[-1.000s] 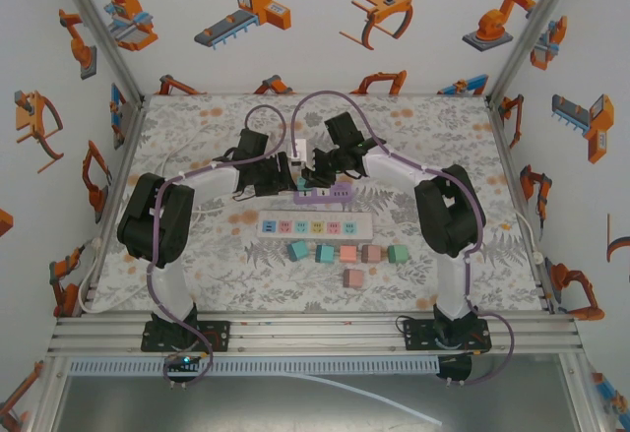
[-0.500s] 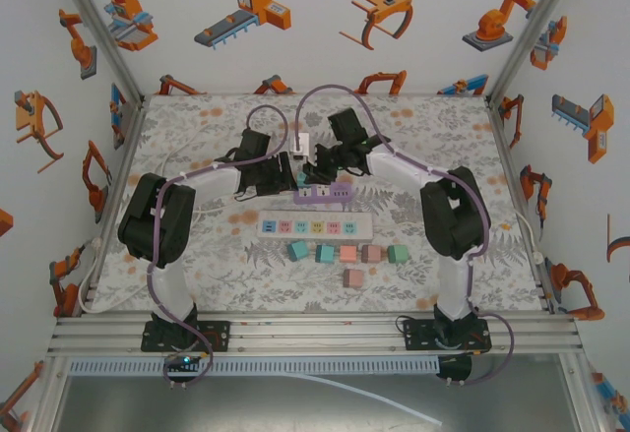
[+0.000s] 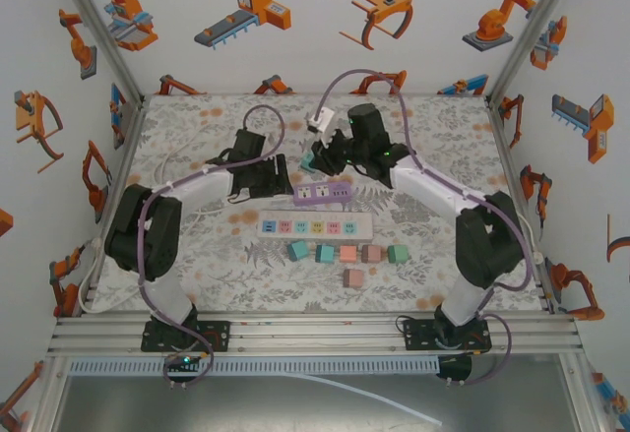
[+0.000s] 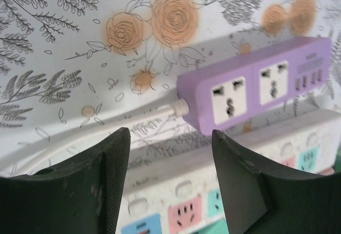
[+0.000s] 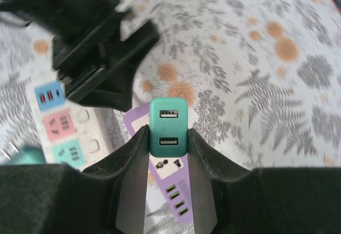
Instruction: Pull the plug off the socket
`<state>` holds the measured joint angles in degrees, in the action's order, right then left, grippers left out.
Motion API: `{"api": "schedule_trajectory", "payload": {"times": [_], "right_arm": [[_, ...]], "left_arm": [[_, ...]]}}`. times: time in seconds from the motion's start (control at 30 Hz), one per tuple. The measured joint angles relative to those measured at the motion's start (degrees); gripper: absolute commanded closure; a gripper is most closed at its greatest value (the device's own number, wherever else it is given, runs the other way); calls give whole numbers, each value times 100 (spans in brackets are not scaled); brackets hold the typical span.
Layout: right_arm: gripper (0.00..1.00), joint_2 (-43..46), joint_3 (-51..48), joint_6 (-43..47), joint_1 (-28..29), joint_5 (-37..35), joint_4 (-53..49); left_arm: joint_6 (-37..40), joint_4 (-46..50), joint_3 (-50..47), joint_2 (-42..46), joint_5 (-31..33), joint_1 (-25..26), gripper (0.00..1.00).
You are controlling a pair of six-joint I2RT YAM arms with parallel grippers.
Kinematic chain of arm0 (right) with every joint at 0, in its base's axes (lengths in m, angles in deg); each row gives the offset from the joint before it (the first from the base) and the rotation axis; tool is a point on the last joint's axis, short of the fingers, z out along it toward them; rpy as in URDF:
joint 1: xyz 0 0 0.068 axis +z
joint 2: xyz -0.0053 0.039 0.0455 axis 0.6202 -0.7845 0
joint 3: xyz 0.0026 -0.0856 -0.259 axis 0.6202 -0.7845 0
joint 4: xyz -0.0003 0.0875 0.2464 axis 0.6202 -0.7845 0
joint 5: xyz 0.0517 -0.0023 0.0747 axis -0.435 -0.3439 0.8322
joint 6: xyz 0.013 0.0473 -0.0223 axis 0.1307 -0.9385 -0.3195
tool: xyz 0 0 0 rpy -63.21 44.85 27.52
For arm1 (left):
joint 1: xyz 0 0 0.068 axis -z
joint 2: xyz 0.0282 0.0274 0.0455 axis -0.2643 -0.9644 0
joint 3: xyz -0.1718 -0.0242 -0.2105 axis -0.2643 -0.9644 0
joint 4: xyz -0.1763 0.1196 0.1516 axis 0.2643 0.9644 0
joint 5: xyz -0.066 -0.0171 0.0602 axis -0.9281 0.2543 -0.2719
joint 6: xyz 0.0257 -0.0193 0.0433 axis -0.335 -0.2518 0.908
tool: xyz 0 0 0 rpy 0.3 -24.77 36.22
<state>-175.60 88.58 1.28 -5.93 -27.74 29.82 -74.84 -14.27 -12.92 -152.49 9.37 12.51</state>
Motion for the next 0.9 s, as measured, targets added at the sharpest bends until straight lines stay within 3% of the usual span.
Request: {"api": "schedule_trajectory", "payload": {"times": [0.43,0.53,0.7,0.9], "right_arm": [[90,2483,-1864,-4415,240,-2249,334],[90,3016,-2409,-5073,721,-2837,225],[90,3665,-3327,-6161,1991,-3891,90],[90,3746,-4133,-7613,3641,-5346,28]], "left_arm": [[1069,116,-953,3226,-693,280,35],[1648,232,-1294,4113,-708,678,32],[2682,452,-1825,5552,-717,1401,29],[3786,1016,-2031,6535,-664,2328,18]]}}
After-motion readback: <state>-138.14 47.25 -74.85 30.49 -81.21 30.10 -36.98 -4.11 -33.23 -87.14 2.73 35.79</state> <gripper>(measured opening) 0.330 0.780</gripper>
